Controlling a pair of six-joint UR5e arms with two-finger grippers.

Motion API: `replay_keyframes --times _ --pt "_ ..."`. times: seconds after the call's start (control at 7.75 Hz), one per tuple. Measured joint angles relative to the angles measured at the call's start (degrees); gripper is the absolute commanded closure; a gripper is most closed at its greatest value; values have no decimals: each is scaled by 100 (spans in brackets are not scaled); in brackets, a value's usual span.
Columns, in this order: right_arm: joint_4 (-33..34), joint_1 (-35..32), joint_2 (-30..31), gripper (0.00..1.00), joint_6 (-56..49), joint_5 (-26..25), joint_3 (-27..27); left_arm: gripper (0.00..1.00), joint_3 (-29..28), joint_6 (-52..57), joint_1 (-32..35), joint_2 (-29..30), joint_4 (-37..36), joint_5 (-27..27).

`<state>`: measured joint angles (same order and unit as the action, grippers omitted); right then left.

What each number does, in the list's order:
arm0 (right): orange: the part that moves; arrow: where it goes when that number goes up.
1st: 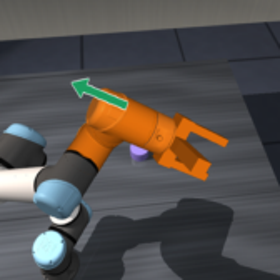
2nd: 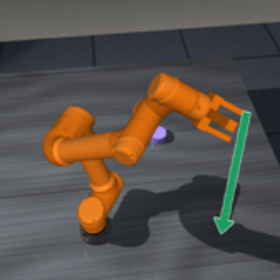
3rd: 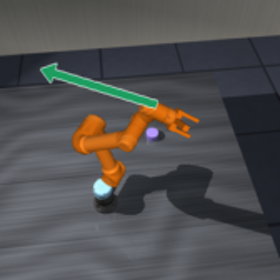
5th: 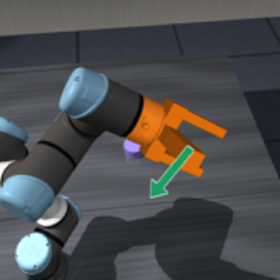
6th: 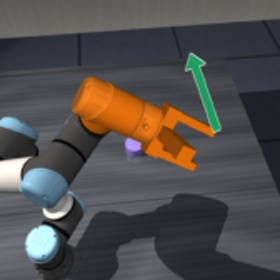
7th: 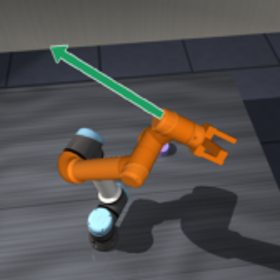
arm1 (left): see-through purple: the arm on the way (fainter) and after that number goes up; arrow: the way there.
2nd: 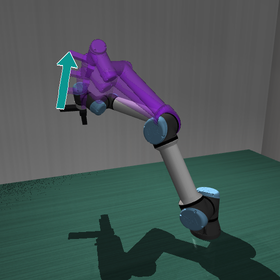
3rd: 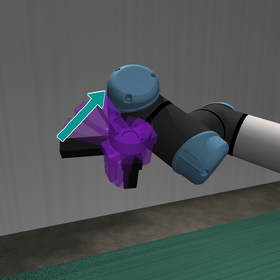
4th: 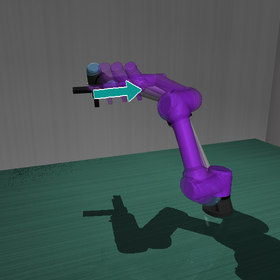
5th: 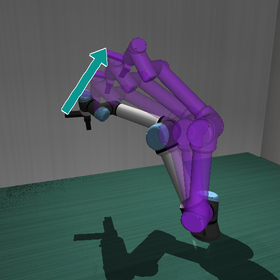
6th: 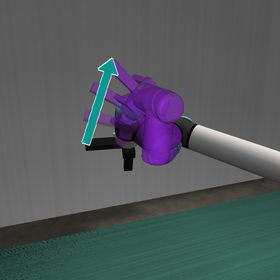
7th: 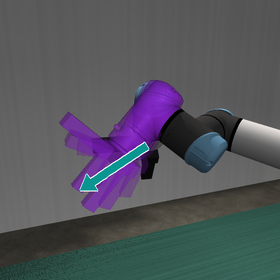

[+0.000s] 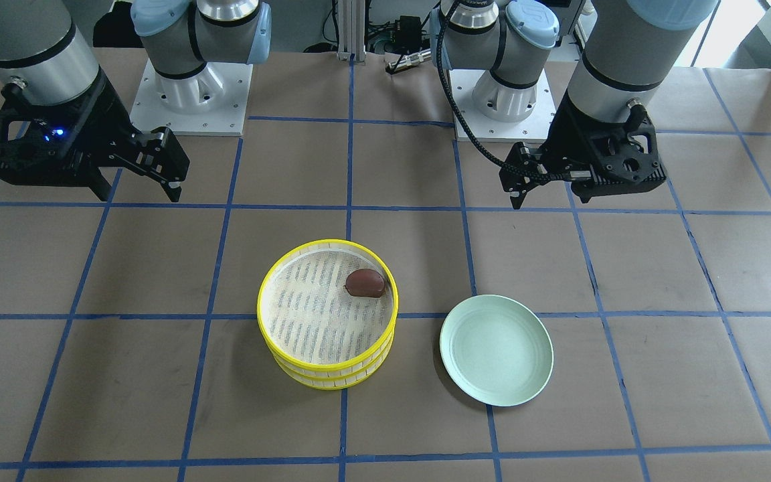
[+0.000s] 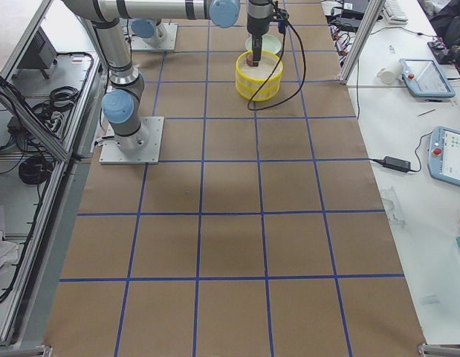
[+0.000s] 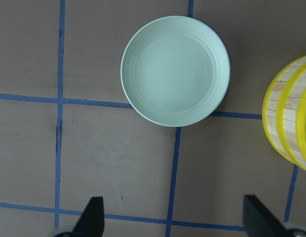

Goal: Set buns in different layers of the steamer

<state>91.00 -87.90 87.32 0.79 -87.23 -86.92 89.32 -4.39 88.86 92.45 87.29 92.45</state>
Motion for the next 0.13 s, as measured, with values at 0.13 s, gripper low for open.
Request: replay_keyframes --times 0.13 --pt "7 0 -2 9 -4 2 0 0 0 0 4 -3 -1 6"
